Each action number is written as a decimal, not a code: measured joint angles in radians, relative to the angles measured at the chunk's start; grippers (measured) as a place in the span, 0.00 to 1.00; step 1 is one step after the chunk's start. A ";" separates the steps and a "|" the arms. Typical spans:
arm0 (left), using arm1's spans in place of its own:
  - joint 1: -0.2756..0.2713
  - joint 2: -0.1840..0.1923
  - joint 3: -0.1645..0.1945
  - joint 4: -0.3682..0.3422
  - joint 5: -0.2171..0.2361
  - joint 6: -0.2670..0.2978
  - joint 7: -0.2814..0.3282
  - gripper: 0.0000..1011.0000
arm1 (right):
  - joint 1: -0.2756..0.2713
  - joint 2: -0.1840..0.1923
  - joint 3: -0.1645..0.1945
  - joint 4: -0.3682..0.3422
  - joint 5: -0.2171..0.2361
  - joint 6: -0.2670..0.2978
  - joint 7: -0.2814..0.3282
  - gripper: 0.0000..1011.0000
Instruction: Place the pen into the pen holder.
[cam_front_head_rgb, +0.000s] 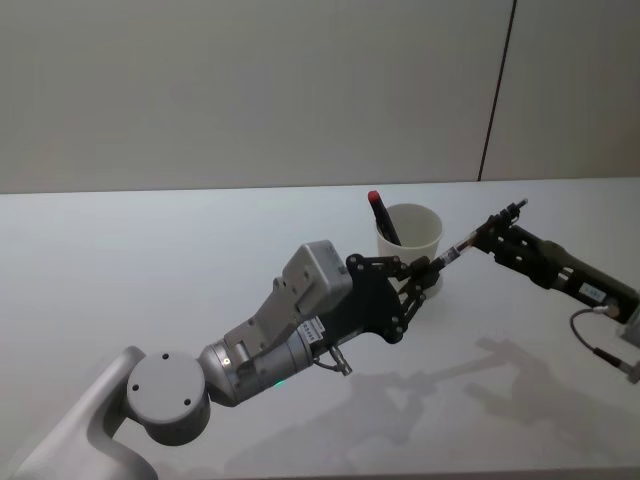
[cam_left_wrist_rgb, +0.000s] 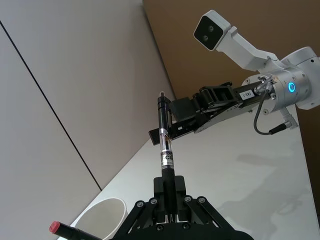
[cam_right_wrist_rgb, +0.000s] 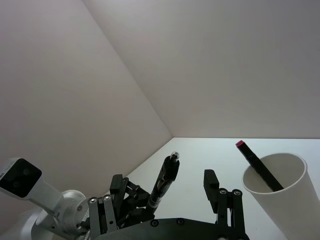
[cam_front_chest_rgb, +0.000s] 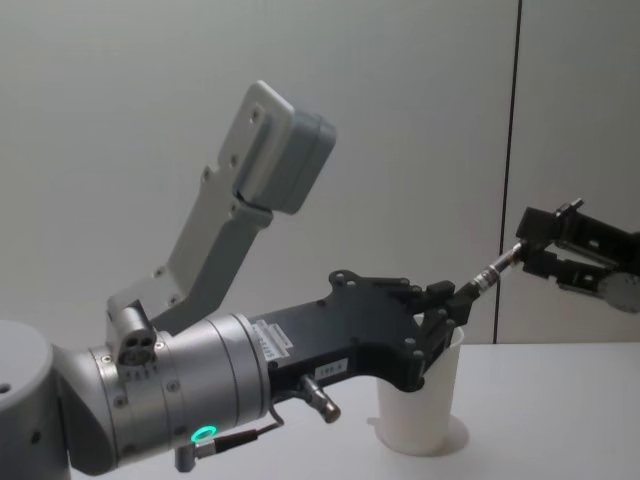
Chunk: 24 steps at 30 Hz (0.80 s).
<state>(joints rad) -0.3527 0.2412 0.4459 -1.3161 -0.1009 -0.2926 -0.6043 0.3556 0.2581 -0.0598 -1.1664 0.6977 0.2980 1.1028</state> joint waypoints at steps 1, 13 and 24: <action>0.000 0.000 0.000 0.000 0.000 0.000 0.000 0.13 | -0.001 -0.001 -0.001 0.001 0.004 -0.001 -0.001 0.99; 0.000 0.000 0.000 0.000 0.000 0.000 0.000 0.13 | -0.013 -0.015 -0.023 0.012 0.069 -0.040 -0.020 0.99; 0.000 0.000 0.000 0.000 0.000 0.000 0.000 0.13 | -0.020 -0.022 -0.036 0.021 0.112 -0.085 -0.039 0.99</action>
<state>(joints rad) -0.3527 0.2412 0.4459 -1.3161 -0.1009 -0.2926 -0.6043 0.3356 0.2359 -0.0960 -1.1455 0.8099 0.2131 1.0635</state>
